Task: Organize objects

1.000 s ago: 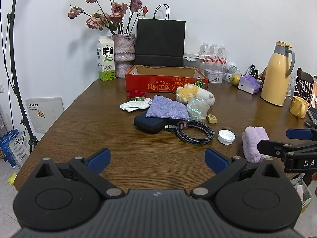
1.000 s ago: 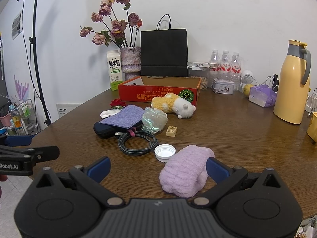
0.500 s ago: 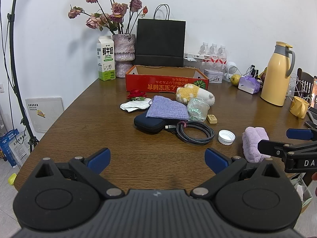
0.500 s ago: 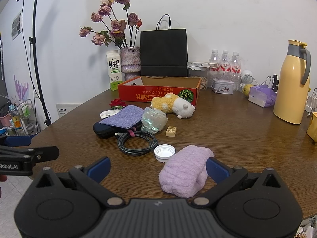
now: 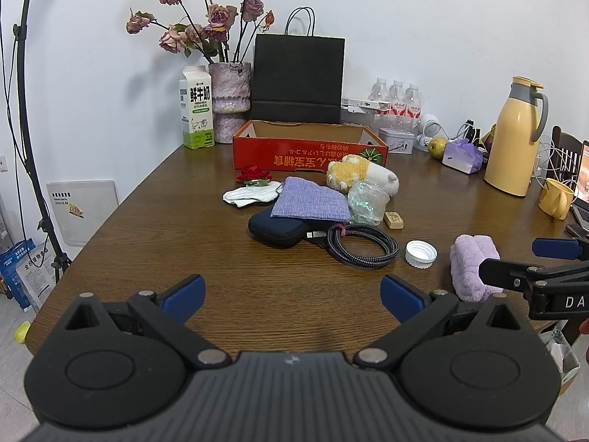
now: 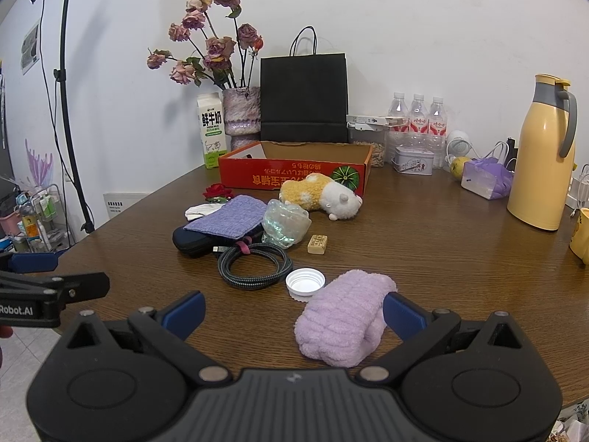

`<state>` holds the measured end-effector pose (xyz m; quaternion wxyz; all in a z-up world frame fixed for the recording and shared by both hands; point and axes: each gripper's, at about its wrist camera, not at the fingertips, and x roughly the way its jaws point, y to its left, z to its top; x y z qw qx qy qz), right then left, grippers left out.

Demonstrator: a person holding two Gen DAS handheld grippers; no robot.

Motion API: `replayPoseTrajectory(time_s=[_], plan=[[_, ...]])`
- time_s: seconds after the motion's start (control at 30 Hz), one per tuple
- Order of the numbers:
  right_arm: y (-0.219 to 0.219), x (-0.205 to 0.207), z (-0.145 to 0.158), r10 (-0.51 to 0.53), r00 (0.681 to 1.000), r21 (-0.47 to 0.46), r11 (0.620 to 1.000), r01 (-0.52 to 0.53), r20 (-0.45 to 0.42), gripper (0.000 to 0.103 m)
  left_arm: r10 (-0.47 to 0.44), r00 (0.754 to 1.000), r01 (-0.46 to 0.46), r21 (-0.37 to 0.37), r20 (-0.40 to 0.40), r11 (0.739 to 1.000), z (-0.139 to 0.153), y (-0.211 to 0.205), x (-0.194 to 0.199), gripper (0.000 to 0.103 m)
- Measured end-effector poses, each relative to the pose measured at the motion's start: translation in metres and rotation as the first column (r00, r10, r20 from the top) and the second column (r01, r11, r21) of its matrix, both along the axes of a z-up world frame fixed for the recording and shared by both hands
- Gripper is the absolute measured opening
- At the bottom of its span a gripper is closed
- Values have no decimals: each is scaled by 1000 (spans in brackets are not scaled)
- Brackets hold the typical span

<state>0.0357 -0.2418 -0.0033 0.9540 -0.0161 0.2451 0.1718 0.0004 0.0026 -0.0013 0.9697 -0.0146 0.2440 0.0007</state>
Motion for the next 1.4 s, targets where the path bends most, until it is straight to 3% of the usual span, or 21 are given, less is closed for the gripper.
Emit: replayPoseTrajectory(time_s=[0.6,1.13,1.4], plan=[[-4,12,-15,-24,999,-12,1000,24,-24,103,-16,999,15,-12,-34,1000,-13,-5,10,103],[-21,46,-44,-68,996,-50,997,66,-50,103,-25,996,23,-28,-85,999,-28,-17,41,103],[-24,68,-53,-42,997,-69,997,38,-61,103,-22,994,20,-21,-109,1000,-35,-27,58,103]])
